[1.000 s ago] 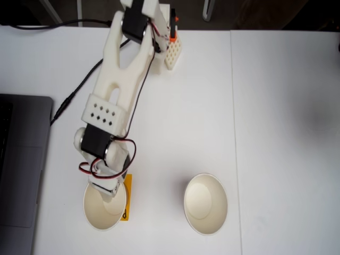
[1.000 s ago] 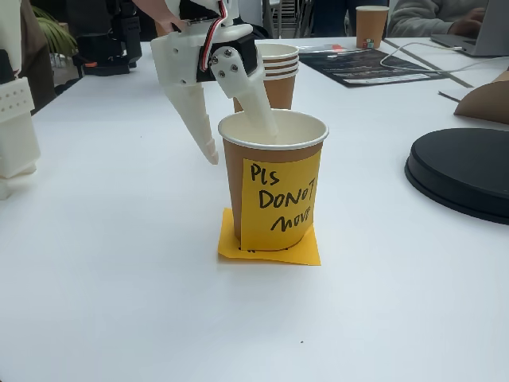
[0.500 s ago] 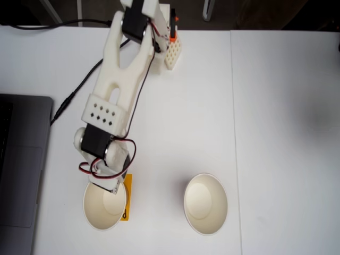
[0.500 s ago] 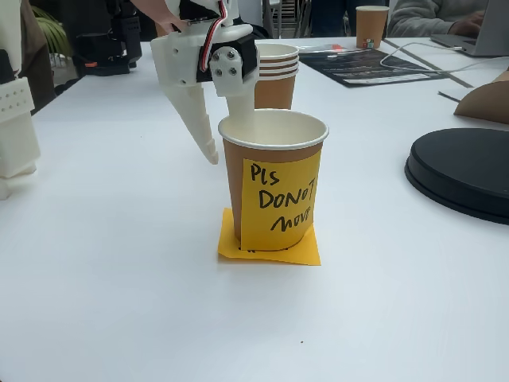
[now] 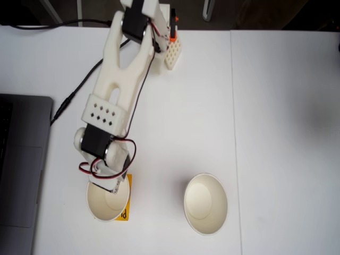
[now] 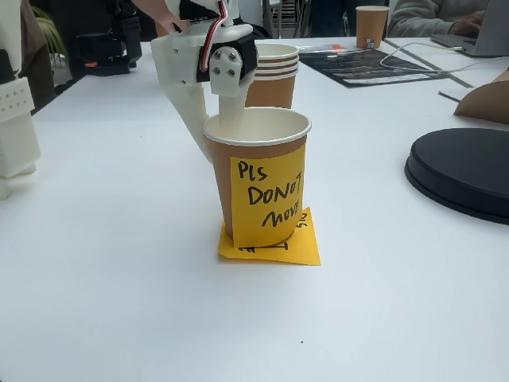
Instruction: Pickup cup and make a pile of cup.
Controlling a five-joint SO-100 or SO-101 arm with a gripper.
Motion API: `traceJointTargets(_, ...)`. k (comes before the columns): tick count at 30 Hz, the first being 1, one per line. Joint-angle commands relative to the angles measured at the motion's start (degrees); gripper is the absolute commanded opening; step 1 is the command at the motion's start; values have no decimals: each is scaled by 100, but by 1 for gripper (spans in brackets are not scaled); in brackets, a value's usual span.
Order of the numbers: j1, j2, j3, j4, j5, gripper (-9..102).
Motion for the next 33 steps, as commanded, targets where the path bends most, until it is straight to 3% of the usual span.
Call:
traceJointTargets(1,-18,193,-501,9,26,-7)
traceJointTargets(33,-1327,2109,-1213,0,26,-7)
